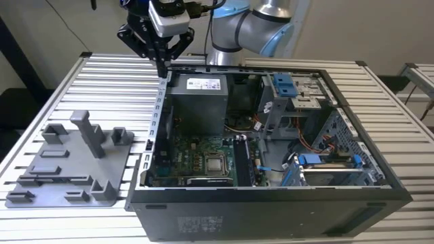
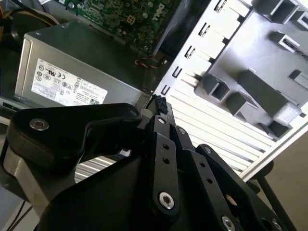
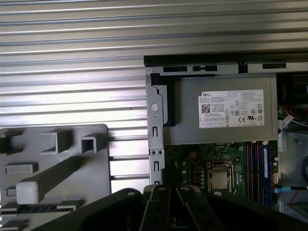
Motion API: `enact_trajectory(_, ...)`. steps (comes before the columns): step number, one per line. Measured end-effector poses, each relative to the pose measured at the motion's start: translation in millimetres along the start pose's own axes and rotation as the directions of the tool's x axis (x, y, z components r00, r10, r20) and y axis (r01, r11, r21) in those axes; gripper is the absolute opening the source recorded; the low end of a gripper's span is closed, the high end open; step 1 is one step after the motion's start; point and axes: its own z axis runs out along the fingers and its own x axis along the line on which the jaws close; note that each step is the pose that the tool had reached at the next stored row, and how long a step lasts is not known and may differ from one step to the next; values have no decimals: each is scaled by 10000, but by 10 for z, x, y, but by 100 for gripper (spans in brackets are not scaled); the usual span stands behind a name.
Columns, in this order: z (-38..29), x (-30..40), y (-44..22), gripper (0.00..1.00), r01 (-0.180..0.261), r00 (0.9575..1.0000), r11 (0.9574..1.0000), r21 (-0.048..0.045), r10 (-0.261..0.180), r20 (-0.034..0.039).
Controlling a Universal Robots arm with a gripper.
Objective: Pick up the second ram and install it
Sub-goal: 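Reach for the second ram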
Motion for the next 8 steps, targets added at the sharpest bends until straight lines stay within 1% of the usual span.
enact_trajectory(2,0,12,1,11,1,10000,10000,0,-1,0)
enact_trajectory(4,0,39,0,11,0,10000,10000,-1,0,1)
enact_trajectory(8,-2,121,0,11,0,10000,10000,-1,0,1)
